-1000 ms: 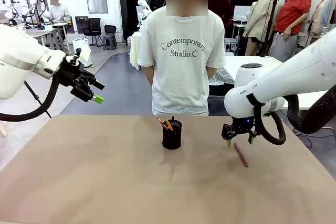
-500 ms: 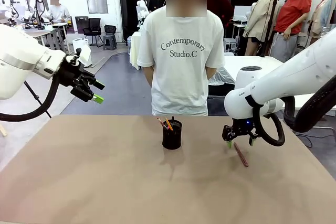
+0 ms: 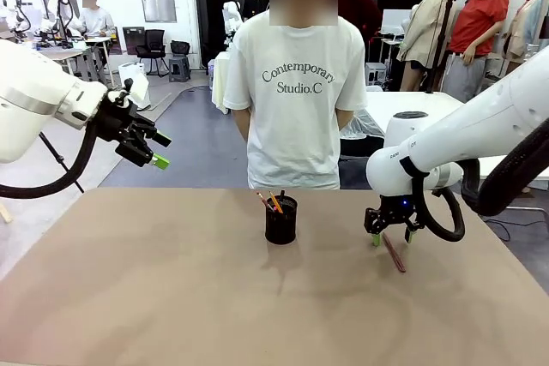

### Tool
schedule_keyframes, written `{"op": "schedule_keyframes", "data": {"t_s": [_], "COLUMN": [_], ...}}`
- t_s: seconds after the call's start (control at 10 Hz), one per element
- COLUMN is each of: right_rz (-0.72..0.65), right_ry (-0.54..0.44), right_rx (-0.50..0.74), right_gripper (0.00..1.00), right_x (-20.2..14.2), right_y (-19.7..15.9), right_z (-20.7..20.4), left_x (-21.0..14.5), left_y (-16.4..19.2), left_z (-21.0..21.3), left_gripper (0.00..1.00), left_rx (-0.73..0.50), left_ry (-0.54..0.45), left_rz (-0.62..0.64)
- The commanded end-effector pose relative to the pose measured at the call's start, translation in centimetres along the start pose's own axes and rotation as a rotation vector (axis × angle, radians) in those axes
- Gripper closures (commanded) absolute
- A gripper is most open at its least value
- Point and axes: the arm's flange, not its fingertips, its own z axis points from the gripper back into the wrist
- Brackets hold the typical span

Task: Place the pens into the pen holder.
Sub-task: Pick up a writing instrument from the table and place it into the Pen holder.

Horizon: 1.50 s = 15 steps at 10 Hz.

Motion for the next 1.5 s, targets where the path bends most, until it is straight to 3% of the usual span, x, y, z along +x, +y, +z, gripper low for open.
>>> {"op": "schedule_keyframes", "data": {"t_s": [0.0,0.2,0.8,0.9,1.1,1.3,1.4], "right_rz": [-0.005,-0.029,-0.037,-0.025,0.016,0.085,0.147], "right_ry": [0.005,0.024,0.037,0.022,-0.064,-0.13,-0.207], "right_rx": [0.031,0.029,0.062,0.112,0.26,0.515,0.659], "right_gripper": [0.58,0.98,1.0,1.0,1.0,1.0,1.0], "right_x": [0.8,0.7,1.1,1.1,1.2,1.4,1.1], "right_y": [-0.2,-0.2,-0.7,-0.9,-2.0,-3.2,-4.0], "right_z": [0.5,0.2,0.5,1.4,4.6,8.0,9.5], "left_x": [0.1,0.1,0.1,0.1,0.1,0.1,0.1], "left_y": [-0.1,-0.1,-0.1,-0.1,-0.1,-0.1,-0.1], "left_z": [0.3,0.3,0.3,0.3,0.3,0.3,0.3], "left_gripper": [0.0,0.0,0.0,0.0,0.0,0.0,0.0], "left_rx": [0.006,0.006,0.006,0.006,0.006,0.006,0.006], "left_ry": [0.001,0.001,0.001,0.001,0.001,0.001,0.001], "left_rz": [0.009,0.009,0.009,0.009,0.009,0.009,0.009]}}
